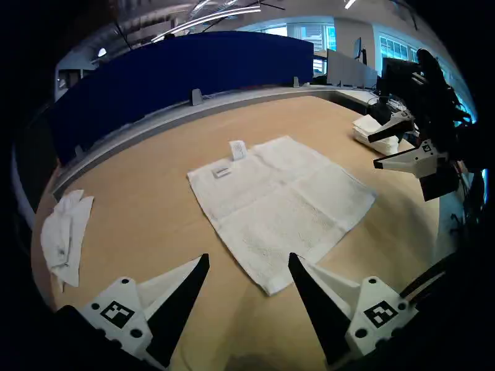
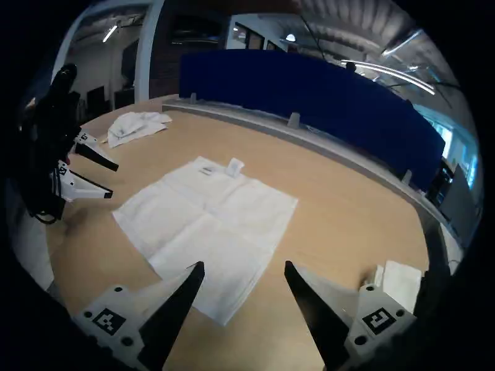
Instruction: Fold towel
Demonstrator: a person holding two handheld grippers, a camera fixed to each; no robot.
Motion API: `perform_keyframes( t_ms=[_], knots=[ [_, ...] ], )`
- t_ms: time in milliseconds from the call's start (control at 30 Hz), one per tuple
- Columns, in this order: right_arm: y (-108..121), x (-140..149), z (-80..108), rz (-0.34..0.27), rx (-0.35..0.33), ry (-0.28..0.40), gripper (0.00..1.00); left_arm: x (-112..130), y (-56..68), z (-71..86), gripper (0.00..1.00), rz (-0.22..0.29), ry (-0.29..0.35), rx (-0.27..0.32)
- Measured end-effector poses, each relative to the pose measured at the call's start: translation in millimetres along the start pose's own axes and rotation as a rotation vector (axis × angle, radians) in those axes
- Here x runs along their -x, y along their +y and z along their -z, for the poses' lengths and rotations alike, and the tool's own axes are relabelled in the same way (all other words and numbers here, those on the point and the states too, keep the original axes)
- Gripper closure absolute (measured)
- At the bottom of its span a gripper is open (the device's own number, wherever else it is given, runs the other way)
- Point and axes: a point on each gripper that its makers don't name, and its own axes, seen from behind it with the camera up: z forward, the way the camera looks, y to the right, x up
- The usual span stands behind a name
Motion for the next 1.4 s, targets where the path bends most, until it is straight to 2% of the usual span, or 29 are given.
perform_keyframes(
  t_ms=[300,533,700,900,1067,1400],
  knots=[
    [-13.1,41.9,-6.6,-0.02,-0.046,-0.09,0.0,25.3,14.0,-13.8,0.05,0.021,-0.075,0.046],
    [-13.9,63.7,-8.5,-0.028,-0.048,-0.134,0.0,39.4,22.9,-22.4,0.05,0.022,-0.129,0.074],
    [-16.5,73.4,-7.8,-0.032,-0.063,-0.154,0.06,48.9,28.8,-24.8,0.06,0.026,-0.163,0.087],
    [-19.3,80.1,-9.3,-0.047,-0.08,-0.162,0.19,54.4,31.0,-24.5,0.19,0.045,-0.182,0.083],
    [-22.1,83.8,-10.8,-0.044,-0.097,-0.172,0.25,54.6,29.9,-23.9,0.23,0.057,-0.186,0.081],
    [-26.3,91.1,-13.2,-0.033,-0.124,-0.195,0.39,55.7,19.7,-27.7,0.45,0.058,-0.207,0.039]
  ],
)
